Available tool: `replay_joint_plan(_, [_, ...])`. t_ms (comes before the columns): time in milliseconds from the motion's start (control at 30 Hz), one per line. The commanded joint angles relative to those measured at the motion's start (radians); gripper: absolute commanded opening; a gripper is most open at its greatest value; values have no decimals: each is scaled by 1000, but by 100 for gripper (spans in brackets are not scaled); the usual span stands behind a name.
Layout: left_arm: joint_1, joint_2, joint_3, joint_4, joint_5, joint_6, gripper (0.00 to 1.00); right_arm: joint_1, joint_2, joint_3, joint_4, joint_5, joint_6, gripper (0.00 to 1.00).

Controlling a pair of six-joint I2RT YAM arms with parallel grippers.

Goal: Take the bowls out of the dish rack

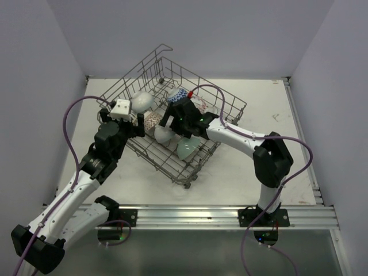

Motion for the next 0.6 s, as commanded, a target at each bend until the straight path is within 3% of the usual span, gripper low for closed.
replay_joint_plan(0, [-9, -2, 40, -6, 13, -15, 100, 9, -27, -42, 100, 16, 87, 99])
replay_joint_plan(267, [-18, 0, 40, -5, 16, -17, 100, 13, -62, -249, 447, -36, 225, 92])
replay_joint_plan(567, [-23, 6, 40, -6, 22, -15, 100, 28, -67, -291, 523, -99, 239, 78])
